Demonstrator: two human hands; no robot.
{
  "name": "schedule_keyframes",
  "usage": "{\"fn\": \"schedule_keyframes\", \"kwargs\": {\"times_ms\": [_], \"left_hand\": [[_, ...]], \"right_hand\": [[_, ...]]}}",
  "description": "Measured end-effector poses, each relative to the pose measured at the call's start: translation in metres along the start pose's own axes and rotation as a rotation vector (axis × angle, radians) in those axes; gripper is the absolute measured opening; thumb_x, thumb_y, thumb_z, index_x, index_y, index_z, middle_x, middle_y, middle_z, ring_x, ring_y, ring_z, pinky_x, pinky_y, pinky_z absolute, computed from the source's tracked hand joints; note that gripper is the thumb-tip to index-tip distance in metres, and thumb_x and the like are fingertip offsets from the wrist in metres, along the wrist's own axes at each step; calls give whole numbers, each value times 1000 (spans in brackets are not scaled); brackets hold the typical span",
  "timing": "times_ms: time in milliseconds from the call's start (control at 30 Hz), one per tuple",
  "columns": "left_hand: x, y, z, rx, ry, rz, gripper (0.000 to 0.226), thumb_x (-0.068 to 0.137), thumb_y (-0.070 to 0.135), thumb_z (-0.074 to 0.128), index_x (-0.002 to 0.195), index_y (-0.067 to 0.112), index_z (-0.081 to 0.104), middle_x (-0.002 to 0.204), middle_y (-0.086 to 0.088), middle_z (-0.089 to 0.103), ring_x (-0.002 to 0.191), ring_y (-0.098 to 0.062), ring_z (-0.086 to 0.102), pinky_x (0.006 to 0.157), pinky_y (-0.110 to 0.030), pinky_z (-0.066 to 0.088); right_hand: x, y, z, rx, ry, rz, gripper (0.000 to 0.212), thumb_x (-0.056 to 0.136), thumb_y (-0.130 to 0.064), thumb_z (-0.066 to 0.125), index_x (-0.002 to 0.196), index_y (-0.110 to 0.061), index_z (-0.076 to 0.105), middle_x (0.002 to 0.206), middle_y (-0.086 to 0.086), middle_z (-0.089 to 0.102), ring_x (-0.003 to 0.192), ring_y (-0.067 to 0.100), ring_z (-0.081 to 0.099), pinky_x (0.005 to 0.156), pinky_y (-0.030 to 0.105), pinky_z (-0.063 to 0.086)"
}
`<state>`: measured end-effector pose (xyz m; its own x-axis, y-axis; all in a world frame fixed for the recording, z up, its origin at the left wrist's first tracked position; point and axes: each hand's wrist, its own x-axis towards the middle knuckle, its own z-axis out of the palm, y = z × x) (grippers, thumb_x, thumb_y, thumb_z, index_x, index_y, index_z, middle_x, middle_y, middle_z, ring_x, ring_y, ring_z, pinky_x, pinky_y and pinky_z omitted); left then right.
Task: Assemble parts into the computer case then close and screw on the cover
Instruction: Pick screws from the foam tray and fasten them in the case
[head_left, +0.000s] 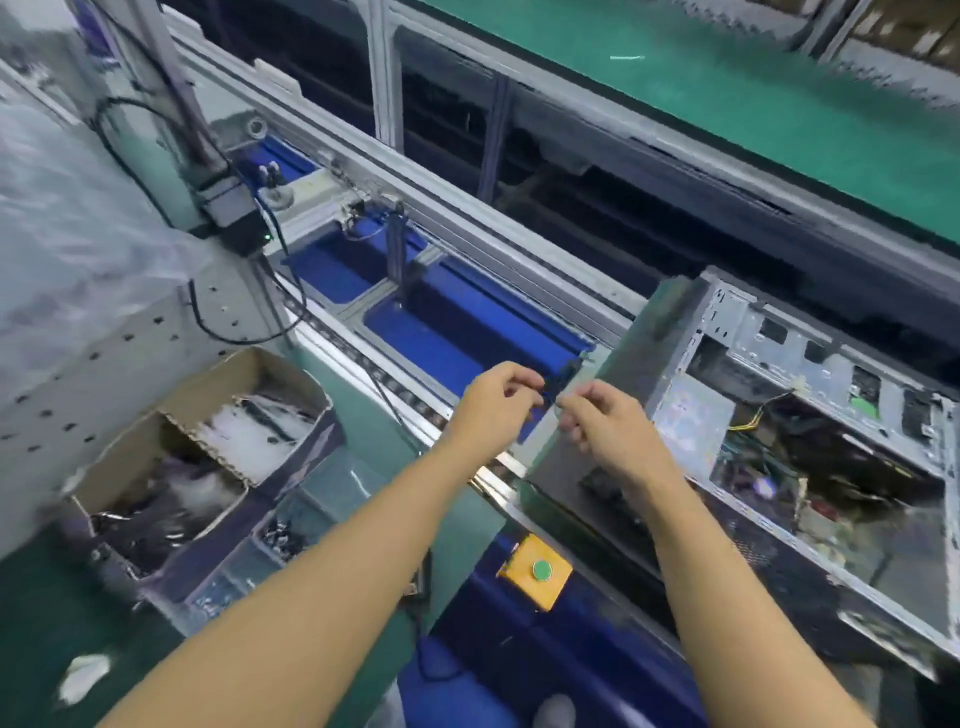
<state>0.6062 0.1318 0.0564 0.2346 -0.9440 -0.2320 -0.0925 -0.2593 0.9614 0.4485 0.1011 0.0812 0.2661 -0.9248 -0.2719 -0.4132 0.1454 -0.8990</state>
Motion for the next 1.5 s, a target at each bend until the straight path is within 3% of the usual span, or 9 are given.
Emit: {"fn": "schedule_keyframes", "kwargs": {"times_ms": [400, 467, 600, 700, 867, 1000, 1133, 1300, 1500], "left_hand": [[-29, -135, -70, 191, 187, -241, 19, 93, 17, 54, 90, 34, 62, 96, 14, 64, 90, -8, 61, 69, -21, 43], [-34, -161, -69, 226, 214, -323, 19, 94, 17, 53, 92, 34, 61, 100, 15, 63, 95, -10, 60, 69, -20, 39], [-47, -202, -64, 235, 221, -488, 28, 96, 13, 51, 121, 17, 61, 122, -1, 62, 101, -12, 53, 87, -23, 37], [-56, -217, -65, 177, 254, -551, 33, 97, 10, 50, 129, 9, 58, 128, -6, 60, 108, -16, 53, 91, -23, 37], [-66, -227, -73, 126, 280, -574, 29, 97, 13, 51, 124, 14, 60, 119, -1, 60, 105, -16, 56, 89, -26, 40], [-63, -222, -82, 49, 341, -558, 19, 96, 14, 50, 111, 20, 61, 117, -5, 65, 106, -24, 62, 100, -40, 47], [-54, -199, -75, -88, 345, -510, 13, 98, 17, 50, 104, 22, 61, 111, -4, 67, 97, -19, 65, 87, -39, 52], [-38, -134, -38, -402, 123, -290, 20, 100, 15, 54, 104, 25, 72, 102, -2, 75, 85, -13, 72, 63, -24, 54], [-29, -45, 26, -616, -143, -10, 31, 83, 16, 74, 114, 17, 69, 118, -9, 71, 103, -22, 69, 76, -33, 57]], "right_hand": [[-6, 84, 131, -326, -185, 238, 6, 94, -30, 55, 96, -25, 57, 86, -6, 65, 66, 10, 56, 58, 26, 44], [-4, 105, 158, -358, -256, 317, 24, 93, -31, 60, 112, -20, 52, 101, 0, 61, 73, 13, 57, 60, 26, 44], [0, 134, 205, -524, -300, 393, 79, 84, -45, 74, 139, -1, 39, 135, 19, 52, 124, 36, 54, 101, 42, 48], [-3, 144, 231, -599, -296, 434, 93, 85, -44, 75, 151, -5, 22, 143, 20, 46, 133, 38, 47, 105, 45, 44], [-5, 151, 244, -592, -252, 422, 69, 86, -22, 74, 138, -5, 32, 137, 20, 46, 125, 37, 51, 102, 40, 47], [-8, 143, 221, -365, -346, 427, 49, 83, -22, 72, 123, -7, 47, 121, 17, 58, 105, 36, 64, 87, 43, 57], [-24, 126, 186, -207, -399, 289, 40, 79, -20, 68, 112, -16, 47, 97, 6, 56, 76, 20, 59, 62, 33, 54], [-34, 89, 132, 102, -238, 155, 41, 73, -14, 60, 110, -22, 46, 92, 7, 61, 67, 23, 60, 59, 38, 54], [-39, 53, 33, 331, -51, -34, 34, 79, -20, 71, 106, -19, 51, 80, 1, 58, 60, 19, 59, 60, 39, 54]]}}
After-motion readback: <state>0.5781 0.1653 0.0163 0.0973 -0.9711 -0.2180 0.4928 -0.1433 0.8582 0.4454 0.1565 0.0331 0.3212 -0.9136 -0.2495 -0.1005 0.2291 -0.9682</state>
